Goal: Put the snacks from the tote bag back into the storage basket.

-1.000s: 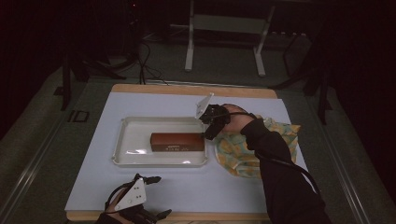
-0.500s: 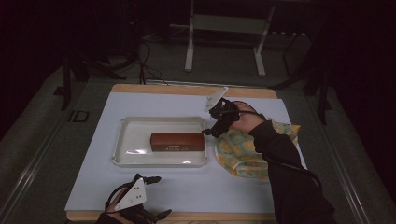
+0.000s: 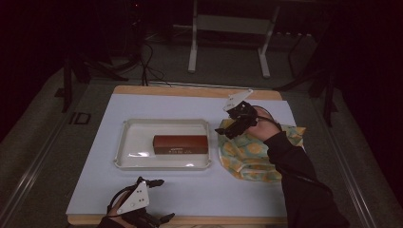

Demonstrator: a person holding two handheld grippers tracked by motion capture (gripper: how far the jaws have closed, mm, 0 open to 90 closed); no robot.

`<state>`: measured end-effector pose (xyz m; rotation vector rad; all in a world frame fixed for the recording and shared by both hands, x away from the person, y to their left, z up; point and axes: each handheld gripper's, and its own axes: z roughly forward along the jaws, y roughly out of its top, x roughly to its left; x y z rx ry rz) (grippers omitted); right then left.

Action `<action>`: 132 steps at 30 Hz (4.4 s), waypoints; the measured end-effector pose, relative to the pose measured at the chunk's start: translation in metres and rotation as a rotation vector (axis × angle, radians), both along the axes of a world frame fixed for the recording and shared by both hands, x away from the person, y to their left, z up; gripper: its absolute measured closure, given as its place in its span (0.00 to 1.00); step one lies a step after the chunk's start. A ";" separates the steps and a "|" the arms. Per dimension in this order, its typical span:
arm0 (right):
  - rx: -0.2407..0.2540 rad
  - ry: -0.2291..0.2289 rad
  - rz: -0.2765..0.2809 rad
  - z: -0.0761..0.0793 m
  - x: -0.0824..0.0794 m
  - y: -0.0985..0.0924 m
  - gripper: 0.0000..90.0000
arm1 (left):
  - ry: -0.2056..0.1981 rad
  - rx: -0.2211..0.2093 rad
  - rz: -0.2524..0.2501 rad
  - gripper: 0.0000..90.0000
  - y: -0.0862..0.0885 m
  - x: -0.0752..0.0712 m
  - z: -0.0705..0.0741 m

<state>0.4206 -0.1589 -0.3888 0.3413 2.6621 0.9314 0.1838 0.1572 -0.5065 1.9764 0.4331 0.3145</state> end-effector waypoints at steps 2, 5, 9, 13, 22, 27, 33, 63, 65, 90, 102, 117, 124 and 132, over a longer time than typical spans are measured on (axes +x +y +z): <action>0.018 -0.012 -0.019 -0.001 -0.001 -0.006 0.13 | 0.001 0.000 0.000 0.00 0.000 0.000 0.000; 0.031 -0.023 -0.045 -0.005 -0.004 -0.014 0.13 | -0.001 0.004 -0.001 0.00 0.000 0.000 0.000; 0.074 -0.033 -0.084 -0.007 -0.008 -0.025 0.13 | -0.002 0.004 -0.001 0.00 0.000 0.000 0.000; 0.110 -0.056 -0.149 -0.010 -0.011 -0.038 0.13 | -0.001 0.005 -0.001 0.00 0.000 0.000 0.000; 0.116 -0.074 -0.221 -0.018 -0.018 -0.062 0.13 | -0.001 0.006 0.000 0.00 0.000 0.001 0.000; 0.123 -0.082 -0.254 -0.024 -0.024 -0.075 0.13 | 0.000 0.006 -0.001 0.00 -0.001 0.001 -0.001; 0.165 -0.113 -0.306 -0.032 -0.033 -0.095 0.13 | 0.001 0.007 0.000 0.00 -0.001 0.001 -0.001; 0.324 -0.243 -0.534 -0.072 -0.092 -0.143 0.13 | 0.001 0.008 0.001 0.00 -0.001 0.001 -0.001; 0.343 -0.267 -0.548 -0.074 -0.096 -0.147 0.13 | 0.002 0.010 0.000 0.00 -0.001 0.001 -0.001; 0.364 -0.285 -0.635 -0.110 -0.140 -0.156 0.12 | 0.000 0.015 -0.003 0.00 -0.002 0.001 -0.001; 0.407 -0.288 -0.649 -0.112 -0.143 -0.163 0.12 | 0.001 0.017 0.003 0.00 -0.001 0.001 -0.001; 0.412 -0.290 -0.625 -0.115 -0.142 -0.161 0.12 | -0.001 0.013 0.002 0.00 -0.002 0.001 0.000; 0.424 -0.283 -0.622 -0.115 -0.142 -0.162 0.12 | -0.002 0.009 0.003 0.00 -0.002 0.001 0.000; 0.425 -0.284 -0.617 -0.115 -0.142 -0.162 0.12 | -0.002 0.008 0.003 0.00 -0.002 0.001 0.000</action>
